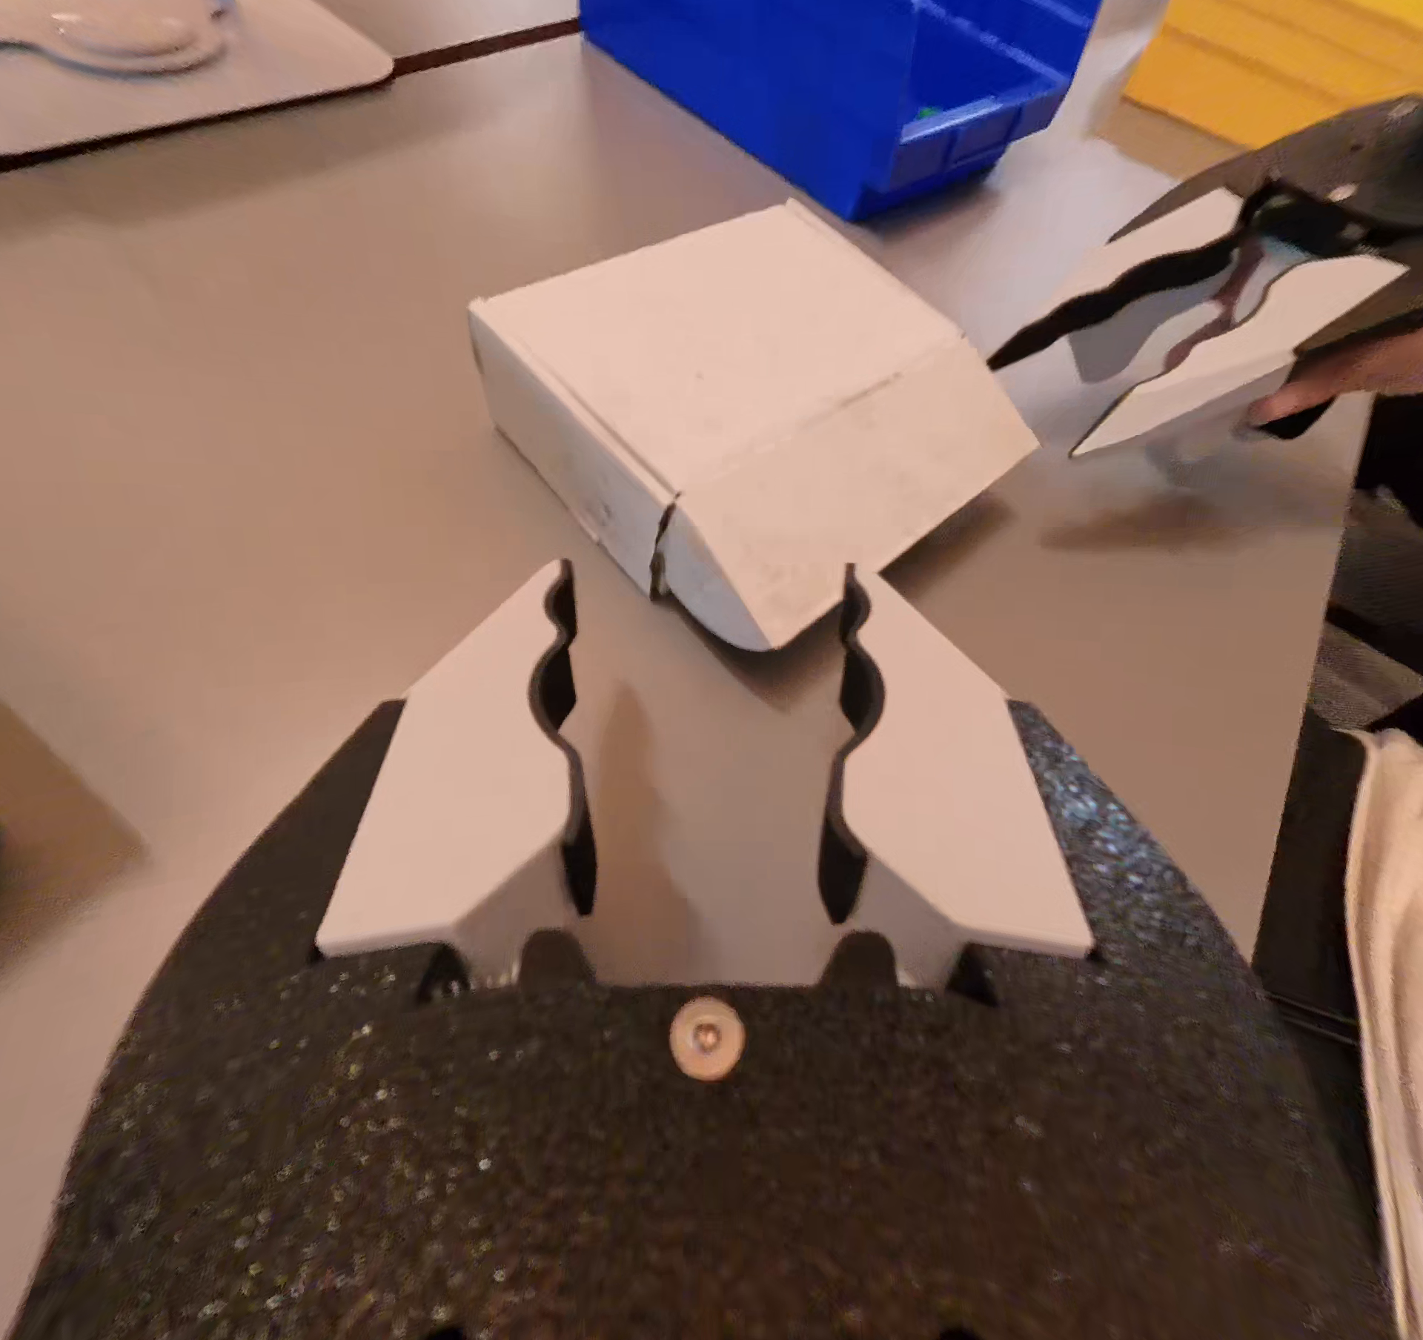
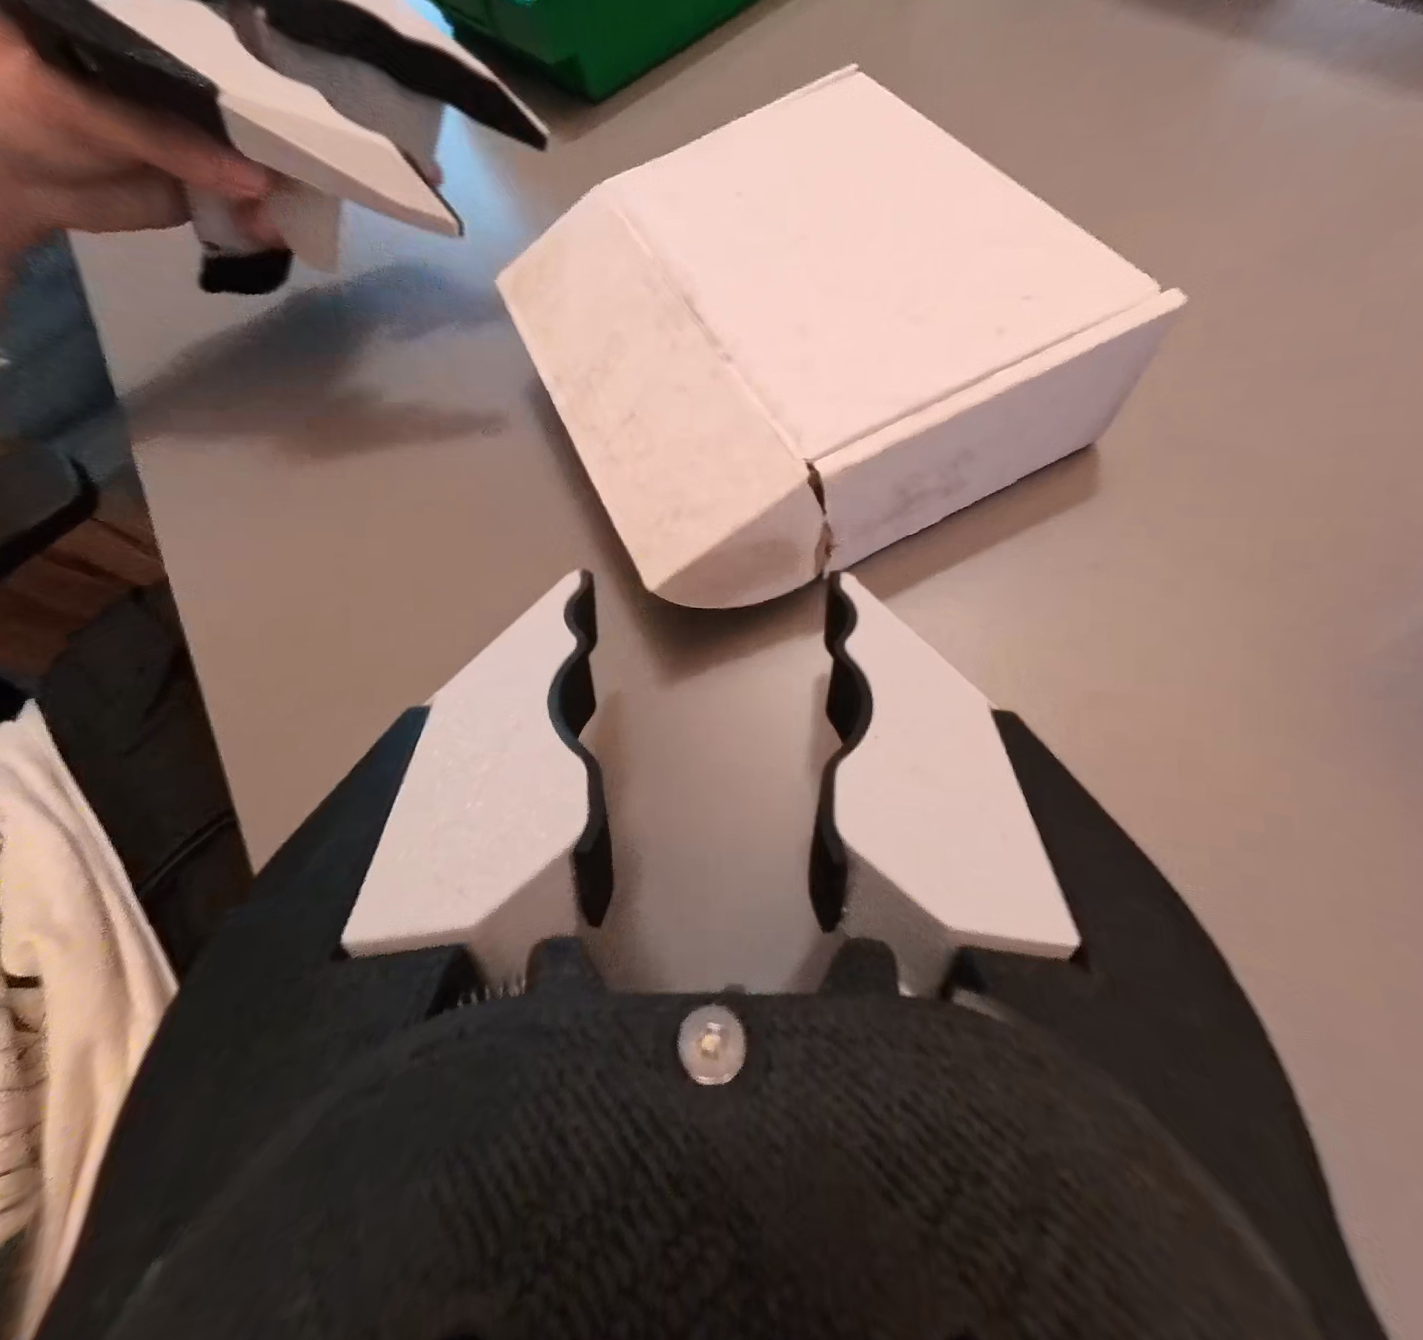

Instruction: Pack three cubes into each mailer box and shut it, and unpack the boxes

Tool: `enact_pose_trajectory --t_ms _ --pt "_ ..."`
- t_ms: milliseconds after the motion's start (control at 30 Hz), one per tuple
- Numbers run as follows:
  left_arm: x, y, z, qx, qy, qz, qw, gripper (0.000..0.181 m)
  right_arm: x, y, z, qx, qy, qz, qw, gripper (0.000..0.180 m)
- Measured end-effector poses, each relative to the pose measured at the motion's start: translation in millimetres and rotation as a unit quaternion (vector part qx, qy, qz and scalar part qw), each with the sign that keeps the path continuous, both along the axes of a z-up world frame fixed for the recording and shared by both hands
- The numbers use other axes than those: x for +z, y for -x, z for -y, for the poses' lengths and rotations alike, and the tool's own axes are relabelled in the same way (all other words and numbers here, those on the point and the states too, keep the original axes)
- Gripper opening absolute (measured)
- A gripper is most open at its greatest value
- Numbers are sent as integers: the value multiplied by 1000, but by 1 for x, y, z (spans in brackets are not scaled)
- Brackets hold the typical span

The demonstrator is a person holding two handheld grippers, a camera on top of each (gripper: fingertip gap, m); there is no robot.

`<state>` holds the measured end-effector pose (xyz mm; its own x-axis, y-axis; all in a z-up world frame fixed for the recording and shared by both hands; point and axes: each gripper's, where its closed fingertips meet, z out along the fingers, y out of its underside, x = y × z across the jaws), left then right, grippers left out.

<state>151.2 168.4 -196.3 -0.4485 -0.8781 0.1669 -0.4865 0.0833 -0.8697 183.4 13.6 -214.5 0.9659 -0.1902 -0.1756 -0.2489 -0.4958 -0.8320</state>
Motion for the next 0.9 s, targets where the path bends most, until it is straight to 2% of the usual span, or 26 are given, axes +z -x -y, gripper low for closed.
enact_pose_trajectory --t_ms 67,167,267,333,400,500,633,667,733,767,867,900 --pt "0 -10 4 -29 3 8 1000 74 4 1 -7 -14 -19 -19 1000 54" --pt "-11 -27 6 -56 -38 16 998 85 -1 2 -13 -27 -10 -38 999 49" --pt "-15 -40 16 -66 -58 16 996 85 -3 -1 -15 -41 -2 -24 999 41" --pt "-7 -51 22 -64 -100 50 992 84 -3 0 -17 -40 -5 -30 999 38" --pt "0 -57 36 -94 -155 78 980 80 -4 0 -18 -39 -7 -33 999 38" --pt "-5 -61 55 -162 -214 63 961 67 -6 -4 -17 -49 0 -27 998 42" --pt "-4 -65 66 -183 -111 -1 977 43 -12 -2 -14 -40 17 -25 999 42" --pt "-4 -68 63 -173 -95 -12 980 35 -13 -2 -14 -40 16 -24 999 41" --pt "5 -77 61 -153 -68 6 986 34 -13 -3 -13 -41 16 -24 999 42" --pt "9 -85 53 -121 -70 15 990 25 -12 -4 -13 -43 16 -22 999 43" --pt "-4 -99 29 -74 -133 9 988 0 -12 -4 -15 -45 9 -28 999 43" --pt "-7 -101 26 -70 -139 9 988 0 -10 -4 -17 -46 4 -30 998 43"
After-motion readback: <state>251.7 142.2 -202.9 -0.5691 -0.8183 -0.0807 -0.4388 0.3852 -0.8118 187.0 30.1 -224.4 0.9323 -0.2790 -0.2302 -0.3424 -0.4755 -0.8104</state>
